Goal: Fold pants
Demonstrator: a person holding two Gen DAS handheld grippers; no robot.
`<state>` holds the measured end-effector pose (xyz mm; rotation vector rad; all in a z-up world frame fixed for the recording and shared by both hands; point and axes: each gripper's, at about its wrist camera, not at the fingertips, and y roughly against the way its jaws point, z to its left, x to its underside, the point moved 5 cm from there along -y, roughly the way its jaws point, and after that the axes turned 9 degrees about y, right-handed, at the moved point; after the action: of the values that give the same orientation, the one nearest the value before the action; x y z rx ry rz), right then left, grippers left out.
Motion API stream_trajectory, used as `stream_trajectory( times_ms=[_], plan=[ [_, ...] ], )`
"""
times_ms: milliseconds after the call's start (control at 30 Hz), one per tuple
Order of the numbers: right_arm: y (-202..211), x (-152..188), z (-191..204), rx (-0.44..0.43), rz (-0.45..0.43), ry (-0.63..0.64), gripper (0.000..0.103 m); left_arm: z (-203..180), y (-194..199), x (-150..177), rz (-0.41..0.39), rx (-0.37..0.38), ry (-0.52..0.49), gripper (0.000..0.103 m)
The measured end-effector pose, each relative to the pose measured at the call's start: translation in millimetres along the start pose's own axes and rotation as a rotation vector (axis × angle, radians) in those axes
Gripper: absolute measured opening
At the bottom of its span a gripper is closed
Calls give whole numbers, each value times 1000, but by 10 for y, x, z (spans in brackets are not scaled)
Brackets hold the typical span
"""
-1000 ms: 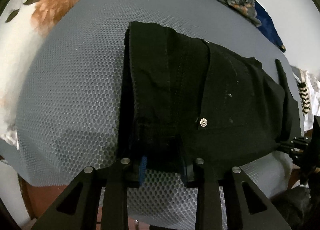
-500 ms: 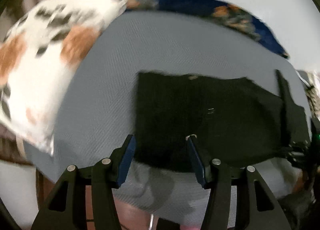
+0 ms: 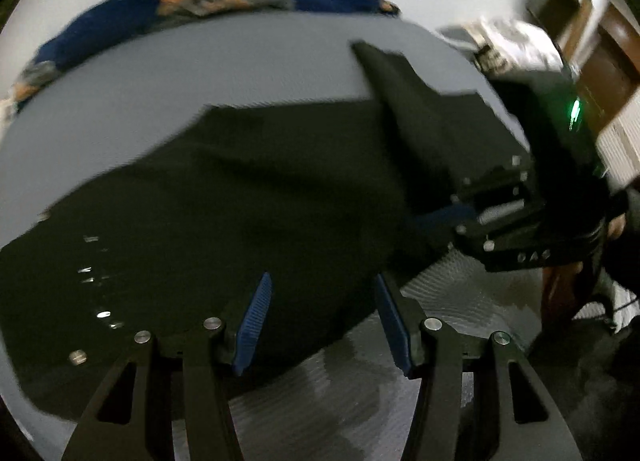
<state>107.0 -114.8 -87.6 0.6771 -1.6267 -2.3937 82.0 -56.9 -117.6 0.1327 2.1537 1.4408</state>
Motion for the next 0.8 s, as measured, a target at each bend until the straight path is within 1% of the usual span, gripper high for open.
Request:
stream_trajectory(
  times_ms=[100,167,200,233,267,300,367,400,467,567,667,733,800],
  plan=[
    [18,-8,-14,-5,-10,-1,15,-118,-213,41,28,1,-39,55],
    [34,-2,-32,-16,-18,-9,15,-146,-323,40,42,0,-39,55],
    [56,-4,-49,-16,-29,-15,15,-149,-390,35,50,7,-27,51],
    [86,-9,-75,-18,-42,-26,15,-157,-433,39,57,12,-21,38],
    [128,-18,-109,-24,-54,-41,16,-168,-484,43,71,20,-23,29],
    [191,7,-167,-32,-66,-53,17,-180,-518,37,72,17,-25,21],
    [332,5,-304,-43,-107,-93,17,-210,-517,18,56,7,-34,16],
    [412,9,-413,-43,-128,-120,17,-240,-511,22,49,5,-33,15],
    [560,23,-685,-36,-172,-189,17,-262,-494,29,37,9,-17,14],
    [771,57,-1286,-20,-248,-341,18,-220,-477,35,33,27,17,14],
    [833,67,-1852,-27,-290,-486,18,-231,-489,29,30,38,39,14],
    [836,56,-2161,-38,-317,-567,18,-229,-482,35,28,48,58,14],
    [814,10,-2388,-65,-345,-626,19,-218,-467,49,30,56,75,14]
  ],
)
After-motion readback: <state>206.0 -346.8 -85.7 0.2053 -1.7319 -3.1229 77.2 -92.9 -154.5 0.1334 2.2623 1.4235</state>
